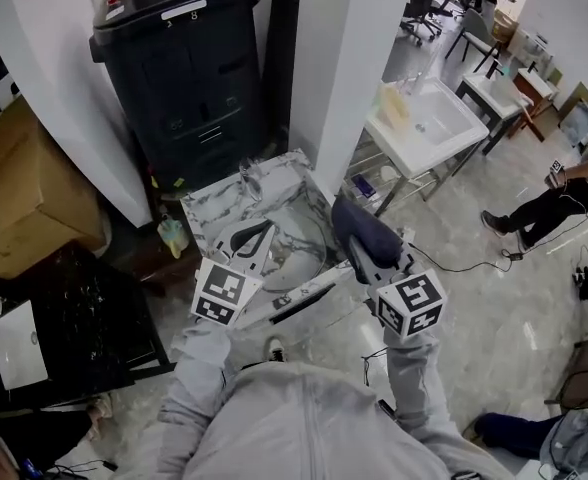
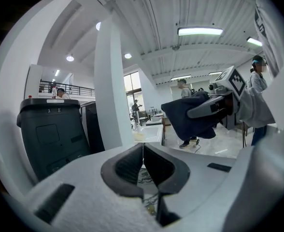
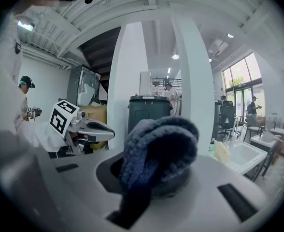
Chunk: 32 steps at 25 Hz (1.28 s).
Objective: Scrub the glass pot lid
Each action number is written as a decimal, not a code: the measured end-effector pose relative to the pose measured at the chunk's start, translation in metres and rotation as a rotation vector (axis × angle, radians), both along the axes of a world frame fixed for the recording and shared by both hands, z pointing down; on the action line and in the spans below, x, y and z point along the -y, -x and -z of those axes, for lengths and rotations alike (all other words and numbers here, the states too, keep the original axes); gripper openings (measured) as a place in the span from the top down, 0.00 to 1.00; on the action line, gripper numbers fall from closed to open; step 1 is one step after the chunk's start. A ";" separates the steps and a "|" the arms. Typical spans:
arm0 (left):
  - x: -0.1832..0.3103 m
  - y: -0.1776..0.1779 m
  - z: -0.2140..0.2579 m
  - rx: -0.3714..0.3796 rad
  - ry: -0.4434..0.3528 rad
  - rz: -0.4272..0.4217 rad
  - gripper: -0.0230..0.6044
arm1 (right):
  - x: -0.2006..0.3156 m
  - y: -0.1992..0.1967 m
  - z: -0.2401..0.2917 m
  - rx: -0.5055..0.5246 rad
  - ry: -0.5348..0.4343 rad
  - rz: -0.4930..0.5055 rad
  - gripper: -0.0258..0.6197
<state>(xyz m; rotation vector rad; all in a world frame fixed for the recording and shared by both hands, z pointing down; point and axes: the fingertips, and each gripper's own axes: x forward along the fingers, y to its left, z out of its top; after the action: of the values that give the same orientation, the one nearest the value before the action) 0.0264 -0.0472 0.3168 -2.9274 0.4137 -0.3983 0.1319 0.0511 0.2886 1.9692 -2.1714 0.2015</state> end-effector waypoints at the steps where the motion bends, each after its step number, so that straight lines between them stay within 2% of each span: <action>1: 0.005 -0.001 -0.002 0.001 0.003 -0.001 0.92 | 0.006 0.000 -0.002 0.001 0.006 -0.001 0.87; 7: 0.028 -0.001 -0.023 0.015 0.038 0.003 0.92 | 0.029 -0.006 -0.027 0.025 0.086 -0.018 0.87; 11: 0.037 -0.001 -0.033 0.025 0.060 0.017 0.92 | 0.039 -0.009 -0.046 0.055 0.155 0.002 0.87; 16: 0.049 -0.007 -0.046 0.044 0.094 0.052 0.92 | 0.058 -0.017 -0.055 0.122 0.189 0.039 0.87; 32: 0.090 -0.008 -0.090 0.100 0.196 0.232 0.92 | 0.134 -0.050 -0.116 0.081 0.325 0.187 0.87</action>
<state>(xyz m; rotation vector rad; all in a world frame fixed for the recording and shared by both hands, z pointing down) 0.0347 -0.1370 0.4071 -3.0374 0.7424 -0.6474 0.1822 -0.0824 0.4046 1.5992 -2.1901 0.5730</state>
